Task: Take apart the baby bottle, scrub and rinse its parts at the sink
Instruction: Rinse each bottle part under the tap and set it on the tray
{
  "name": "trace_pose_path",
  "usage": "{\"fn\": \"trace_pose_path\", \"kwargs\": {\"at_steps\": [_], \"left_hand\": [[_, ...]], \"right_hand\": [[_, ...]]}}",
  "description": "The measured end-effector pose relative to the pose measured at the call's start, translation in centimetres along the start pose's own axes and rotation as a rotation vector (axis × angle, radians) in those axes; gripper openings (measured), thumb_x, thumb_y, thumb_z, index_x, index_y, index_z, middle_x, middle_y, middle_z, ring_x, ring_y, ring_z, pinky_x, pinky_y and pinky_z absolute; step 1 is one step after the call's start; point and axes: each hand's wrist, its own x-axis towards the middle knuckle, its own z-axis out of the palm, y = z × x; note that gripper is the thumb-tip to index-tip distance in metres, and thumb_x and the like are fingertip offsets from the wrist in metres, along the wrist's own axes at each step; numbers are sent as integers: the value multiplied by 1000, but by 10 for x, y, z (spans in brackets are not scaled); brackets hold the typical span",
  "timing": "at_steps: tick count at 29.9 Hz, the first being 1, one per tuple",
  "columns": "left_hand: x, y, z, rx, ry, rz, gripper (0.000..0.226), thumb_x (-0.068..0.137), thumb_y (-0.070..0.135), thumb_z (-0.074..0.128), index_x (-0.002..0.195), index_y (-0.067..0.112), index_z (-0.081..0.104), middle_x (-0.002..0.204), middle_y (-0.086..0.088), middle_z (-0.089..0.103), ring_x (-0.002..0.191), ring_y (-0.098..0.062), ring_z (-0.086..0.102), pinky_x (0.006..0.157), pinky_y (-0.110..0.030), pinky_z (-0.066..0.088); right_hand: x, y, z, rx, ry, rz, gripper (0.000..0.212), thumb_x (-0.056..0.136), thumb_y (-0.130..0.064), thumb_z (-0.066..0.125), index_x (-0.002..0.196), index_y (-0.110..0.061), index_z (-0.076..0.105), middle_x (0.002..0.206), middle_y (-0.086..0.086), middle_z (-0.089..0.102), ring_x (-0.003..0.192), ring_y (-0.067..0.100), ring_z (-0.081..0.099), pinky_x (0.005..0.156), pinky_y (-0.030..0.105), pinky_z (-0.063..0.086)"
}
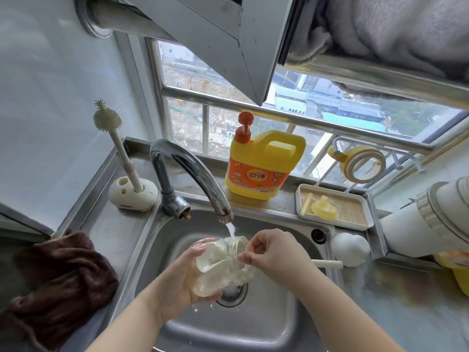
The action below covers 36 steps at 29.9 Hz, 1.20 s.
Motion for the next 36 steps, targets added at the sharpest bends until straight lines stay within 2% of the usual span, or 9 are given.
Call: {"fn": "trace_pose_path", "kwargs": {"at_steps": [4,9,14,18,23,25,28,32,36], "left_hand": [[0,12,-7,56,101,129,76,37,46,90,105,26,62,106,-9,67,82,-25,66,59,-35,53],[-3,10,5,272,126,183,66,50,37,80,111,36,54,116,-4,55,92,-19,63,53,-36,54],[-2,16,2,280,84,228,80,39,40,90,112,37,57,118,-10,51,111,-27,56,61,-49,57],[2,17,10,284,80,244,67,40,35,85,102,45,62,113,-7,52,104,-19,56,62,-49,57],[-2,25,-3,304,85,270,86,31,42,93,111,38,61,120,-6,56,111,-24,56,64,-54,56],[0,22,-4,302,91,256,92,27,44,94,111,35,61,114,-5,59,103,-22,61,63,-52,57],[-1,15,0,276,77,242,90,27,43,94,110,33,61,110,-5,58,92,-20,63,60,-47,57],[-7,16,-15,273,98,244,91,29,42,94,113,35,60,121,-8,59,105,-23,64,58,-48,58],[-14,11,-21,279,127,237,89,29,41,95,112,36,61,108,-6,67,96,-24,68,59,-48,57]], "right_hand": [[-5,10,-17,-152,-63,-49,12,88,-35,60,93,-28,68,84,-10,66,75,10,60,73,28,52],[-5,6,-21,-421,67,-116,22,93,-44,47,102,-33,63,97,-9,66,93,15,60,70,26,42],[-7,17,-28,-233,83,-58,19,85,-43,61,87,-25,64,83,-7,66,80,14,60,74,30,51],[-9,12,-21,-123,125,-111,18,82,-37,67,74,-22,61,72,-6,62,72,15,58,70,31,50],[-12,28,-37,-96,71,-78,7,86,-28,64,82,-23,67,78,-9,65,73,6,59,71,23,51],[-11,29,-38,-113,100,-101,9,87,-28,62,86,-22,68,81,-8,66,76,8,60,74,26,51],[-9,14,-24,-245,141,-168,14,89,-36,57,90,-26,67,84,-7,66,80,14,60,71,28,49],[-7,21,-39,-311,207,-92,23,86,-49,56,90,-28,65,87,-10,65,85,13,59,71,27,45],[-4,3,-13,-381,170,-193,24,89,-50,52,93,-28,62,91,-9,66,89,15,59,68,27,38]]}}
